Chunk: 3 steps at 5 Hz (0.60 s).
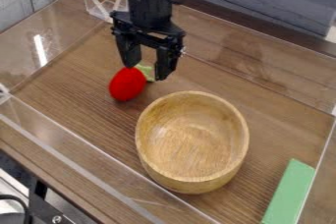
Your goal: Move the red object to the left side of the table
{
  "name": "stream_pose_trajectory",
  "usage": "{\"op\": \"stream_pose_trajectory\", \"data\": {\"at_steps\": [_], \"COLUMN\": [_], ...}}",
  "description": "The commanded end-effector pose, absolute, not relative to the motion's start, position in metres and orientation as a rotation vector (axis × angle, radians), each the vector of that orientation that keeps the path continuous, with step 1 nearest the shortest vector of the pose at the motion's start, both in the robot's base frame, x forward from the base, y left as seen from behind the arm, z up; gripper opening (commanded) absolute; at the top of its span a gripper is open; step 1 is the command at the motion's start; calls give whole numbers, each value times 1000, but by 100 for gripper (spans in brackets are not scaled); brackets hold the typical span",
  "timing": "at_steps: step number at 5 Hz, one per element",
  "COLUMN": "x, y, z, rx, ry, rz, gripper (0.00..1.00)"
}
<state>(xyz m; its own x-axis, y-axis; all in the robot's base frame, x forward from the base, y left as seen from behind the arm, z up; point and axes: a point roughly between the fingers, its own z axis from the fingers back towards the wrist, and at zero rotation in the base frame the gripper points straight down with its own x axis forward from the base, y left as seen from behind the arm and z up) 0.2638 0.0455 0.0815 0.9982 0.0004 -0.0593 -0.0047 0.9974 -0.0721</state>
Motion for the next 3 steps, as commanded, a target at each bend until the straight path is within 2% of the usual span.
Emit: {"op": "stream_pose_trajectory", "data": {"at_steps": [1, 3], "x": [278, 288], "y": [48, 39], "z": [100, 100], "rx": [-46, -41], "ry": [-15, -3], "rz": [-9, -28], "gripper": [100, 100]}}
